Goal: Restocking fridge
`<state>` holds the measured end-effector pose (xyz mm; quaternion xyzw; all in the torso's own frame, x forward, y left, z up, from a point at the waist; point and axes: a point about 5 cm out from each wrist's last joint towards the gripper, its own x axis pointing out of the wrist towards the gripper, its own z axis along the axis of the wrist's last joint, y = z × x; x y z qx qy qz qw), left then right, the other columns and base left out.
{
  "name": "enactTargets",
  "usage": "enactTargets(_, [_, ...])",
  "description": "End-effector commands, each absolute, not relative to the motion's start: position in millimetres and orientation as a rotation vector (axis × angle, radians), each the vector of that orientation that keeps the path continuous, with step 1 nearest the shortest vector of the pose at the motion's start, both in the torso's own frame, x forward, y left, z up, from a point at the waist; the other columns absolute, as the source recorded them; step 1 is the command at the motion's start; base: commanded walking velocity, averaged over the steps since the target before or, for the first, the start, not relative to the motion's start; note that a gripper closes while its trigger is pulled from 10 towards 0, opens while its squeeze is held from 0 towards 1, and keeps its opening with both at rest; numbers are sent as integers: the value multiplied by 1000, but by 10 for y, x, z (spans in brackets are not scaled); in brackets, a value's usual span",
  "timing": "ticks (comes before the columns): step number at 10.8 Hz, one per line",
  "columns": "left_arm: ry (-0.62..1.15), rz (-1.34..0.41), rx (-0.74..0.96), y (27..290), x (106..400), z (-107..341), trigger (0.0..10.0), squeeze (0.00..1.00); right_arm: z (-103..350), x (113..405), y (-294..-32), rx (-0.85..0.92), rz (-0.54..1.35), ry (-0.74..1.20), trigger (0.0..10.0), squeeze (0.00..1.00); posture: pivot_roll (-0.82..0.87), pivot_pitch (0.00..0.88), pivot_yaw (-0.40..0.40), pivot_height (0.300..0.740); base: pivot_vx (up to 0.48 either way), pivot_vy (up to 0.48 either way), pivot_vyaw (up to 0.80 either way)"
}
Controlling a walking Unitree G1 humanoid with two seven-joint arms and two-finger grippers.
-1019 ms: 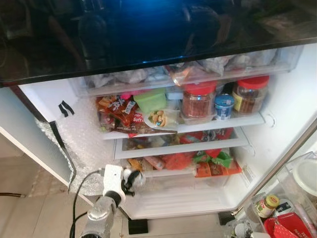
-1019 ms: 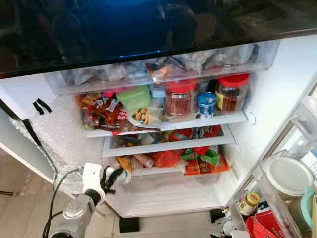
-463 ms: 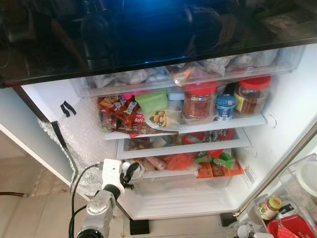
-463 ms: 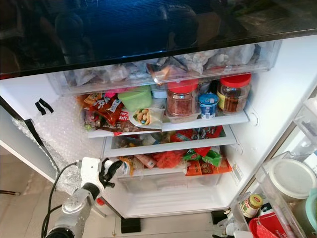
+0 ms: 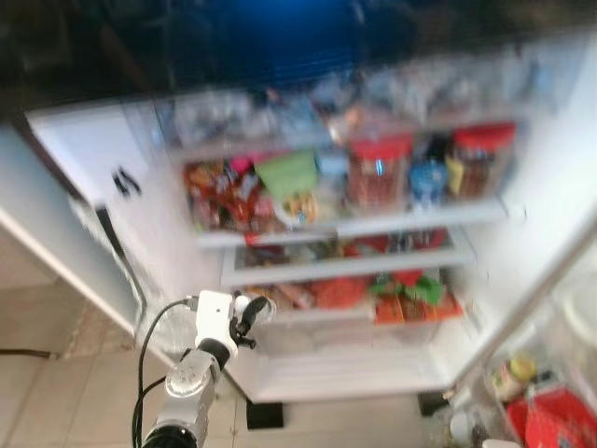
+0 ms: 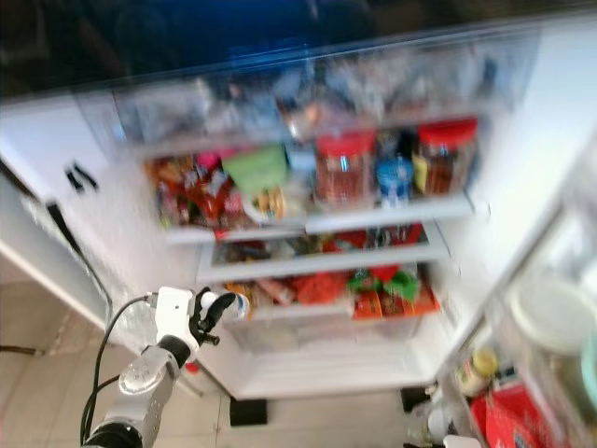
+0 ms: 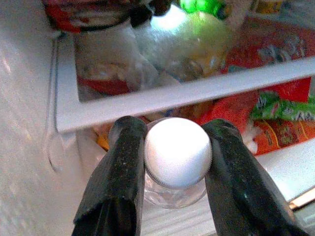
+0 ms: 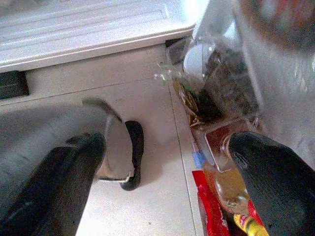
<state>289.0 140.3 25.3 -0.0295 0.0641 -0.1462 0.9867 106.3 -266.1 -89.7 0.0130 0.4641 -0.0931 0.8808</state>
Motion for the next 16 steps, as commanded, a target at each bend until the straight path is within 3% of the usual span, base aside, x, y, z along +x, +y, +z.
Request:
enactTargets(1, [135, -290, -59, 1438, 2884, 251, 10000, 0, -916, 1015, -2635, 41, -198, 971, 10000, 0, -161, 100, 138, 627, 0, 0, 0])
enactTargets(10, [16, -322, -15, 1341, 3028, 535, 10000, 0, -919, 997, -2621, 57, -181, 965, 10000, 0, -155, 138, 137, 627, 0, 0, 0])
enactTargets(16, [-99, -365, 32, 1239, 3121, 786, 10000, 0, -915, 1019, -2615, 62, -174, 960, 10000, 0, -163, 132, 140, 627, 269, 0, 0])
